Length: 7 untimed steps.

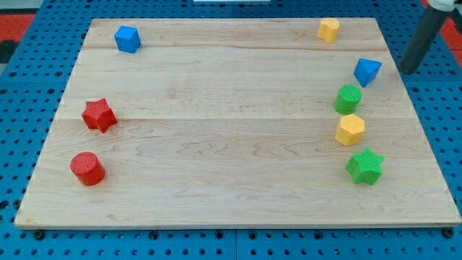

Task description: Move blue traingle towards green circle

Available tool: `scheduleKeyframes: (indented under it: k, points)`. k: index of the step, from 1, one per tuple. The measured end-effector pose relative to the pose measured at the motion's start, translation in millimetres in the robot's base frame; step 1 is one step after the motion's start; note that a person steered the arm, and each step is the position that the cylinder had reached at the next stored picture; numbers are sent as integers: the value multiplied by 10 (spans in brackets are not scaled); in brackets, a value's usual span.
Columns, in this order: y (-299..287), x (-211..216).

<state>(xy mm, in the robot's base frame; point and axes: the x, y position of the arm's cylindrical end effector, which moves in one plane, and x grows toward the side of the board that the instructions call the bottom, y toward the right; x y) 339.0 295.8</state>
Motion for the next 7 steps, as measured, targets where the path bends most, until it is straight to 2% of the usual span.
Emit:
scheduleKeyframes:
  k: [3, 4, 5, 6, 7]
  points:
    - [-193, -19]
    - [-191, 216]
    - [-242, 256]
    - [-221, -146]
    - [-588, -112]
